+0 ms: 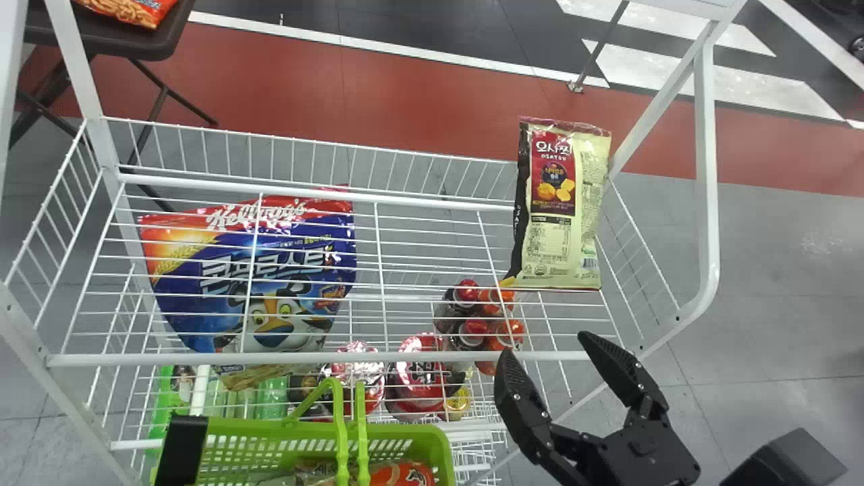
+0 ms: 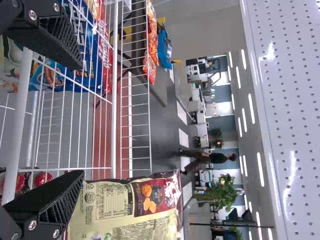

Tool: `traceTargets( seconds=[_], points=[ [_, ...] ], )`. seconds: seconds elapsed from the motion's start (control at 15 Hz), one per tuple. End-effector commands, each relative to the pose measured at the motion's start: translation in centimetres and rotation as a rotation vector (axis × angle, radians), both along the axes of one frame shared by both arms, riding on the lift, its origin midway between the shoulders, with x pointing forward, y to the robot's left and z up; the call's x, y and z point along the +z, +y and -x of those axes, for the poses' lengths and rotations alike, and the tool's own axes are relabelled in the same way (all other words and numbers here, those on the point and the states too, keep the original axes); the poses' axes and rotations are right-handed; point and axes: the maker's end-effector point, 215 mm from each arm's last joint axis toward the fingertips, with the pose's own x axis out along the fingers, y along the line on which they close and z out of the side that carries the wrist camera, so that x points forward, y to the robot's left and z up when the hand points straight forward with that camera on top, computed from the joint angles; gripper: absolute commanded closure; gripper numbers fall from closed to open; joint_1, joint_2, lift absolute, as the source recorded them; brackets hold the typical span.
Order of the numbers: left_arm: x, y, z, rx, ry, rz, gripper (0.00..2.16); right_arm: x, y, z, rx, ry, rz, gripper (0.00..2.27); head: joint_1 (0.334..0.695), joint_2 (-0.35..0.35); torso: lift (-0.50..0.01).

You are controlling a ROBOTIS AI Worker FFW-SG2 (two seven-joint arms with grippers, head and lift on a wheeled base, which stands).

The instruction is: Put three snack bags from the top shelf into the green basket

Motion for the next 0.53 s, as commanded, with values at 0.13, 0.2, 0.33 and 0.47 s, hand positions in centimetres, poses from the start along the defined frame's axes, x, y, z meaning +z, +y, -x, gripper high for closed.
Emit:
traceTargets(
  seconds=[0.13,0.2,0.33,0.47],
  points=[
    [-0.08,-0.05,0.37,0.003,0.008,0.001,2.15,0.05,1.31,-0.02,0.009,-0.011,0.032,0.07,0.695,-0.350,-0.050],
    [-0.07,-0.10,0.45,0.002,0.008,0.000,2.15,0.09,1.37,-0.06,0.010,-0.012,0.031,0.08,0.695,-0.350,-0.050],
    [-0.02,-0.10,0.43,0.002,0.007,0.000,2.15,0.28,1.29,-0.10,0.009,-0.019,0.032,0.08,0.695,-0.350,-0.050],
    [-0.02,-0.10,0.43,0.002,0.007,0.000,2.15,0.41,1.31,-0.16,0.010,-0.024,0.034,0.08,0.695,-0.350,-0.050]
  ],
)
